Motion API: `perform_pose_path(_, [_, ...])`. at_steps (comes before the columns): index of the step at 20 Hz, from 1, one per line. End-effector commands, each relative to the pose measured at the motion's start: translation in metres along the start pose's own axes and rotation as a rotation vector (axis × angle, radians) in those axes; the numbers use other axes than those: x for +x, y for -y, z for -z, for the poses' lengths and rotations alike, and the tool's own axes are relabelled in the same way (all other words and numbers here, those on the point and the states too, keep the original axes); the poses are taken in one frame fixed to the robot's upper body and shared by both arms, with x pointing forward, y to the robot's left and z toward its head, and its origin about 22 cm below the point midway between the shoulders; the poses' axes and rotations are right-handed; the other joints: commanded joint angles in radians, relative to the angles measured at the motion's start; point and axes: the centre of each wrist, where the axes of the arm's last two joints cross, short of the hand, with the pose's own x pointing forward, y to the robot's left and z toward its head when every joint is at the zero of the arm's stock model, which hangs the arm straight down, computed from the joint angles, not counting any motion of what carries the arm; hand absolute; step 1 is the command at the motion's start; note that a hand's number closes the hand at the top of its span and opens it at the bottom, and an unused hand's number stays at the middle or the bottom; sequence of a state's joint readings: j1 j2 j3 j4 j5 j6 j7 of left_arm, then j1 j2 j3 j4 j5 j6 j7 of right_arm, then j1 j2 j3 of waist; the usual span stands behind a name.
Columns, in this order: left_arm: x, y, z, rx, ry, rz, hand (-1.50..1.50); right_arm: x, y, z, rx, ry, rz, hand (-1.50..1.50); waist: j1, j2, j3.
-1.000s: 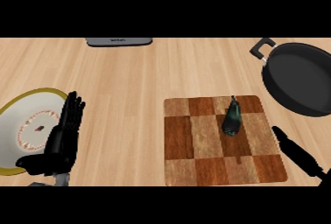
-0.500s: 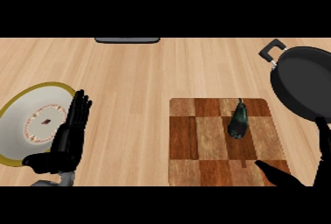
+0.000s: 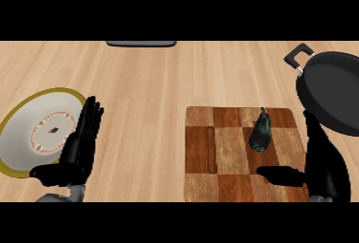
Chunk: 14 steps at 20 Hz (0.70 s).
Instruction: Pick the eggplant from the cutting board and place it in the pot
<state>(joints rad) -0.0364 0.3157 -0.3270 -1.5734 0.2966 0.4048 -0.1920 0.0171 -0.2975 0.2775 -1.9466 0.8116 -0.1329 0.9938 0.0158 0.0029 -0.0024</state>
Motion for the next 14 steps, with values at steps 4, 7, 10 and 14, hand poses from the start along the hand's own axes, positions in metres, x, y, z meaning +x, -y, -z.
perform_pose_path(4, [-0.001, -0.017, 0.002, 0.011, 0.004, 0.001, 0.00, 0.039, -0.026, 0.025, 0.087, -0.097, -0.041, -1.50, -0.007, -0.002, 0.002])
perform_pose_path(7, [-0.011, 0.007, -0.001, 0.006, -0.006, 0.014, 0.00, 0.024, -0.035, 0.028, 0.132, -0.163, -0.108, -1.50, -0.013, -0.002, 0.002])
perform_pose_path(10, [-0.005, -0.005, 0.007, 0.017, -0.015, -0.011, 0.00, 0.029, -0.049, 0.032, 0.162, -0.193, -0.100, -1.50, -0.011, -0.002, 0.002])
perform_pose_path(14, [0.010, 0.002, 0.005, 0.013, -0.009, -0.008, 0.00, 0.008, -0.060, 0.042, 0.161, -0.177, -0.070, -1.50, -0.014, -0.003, 0.003])
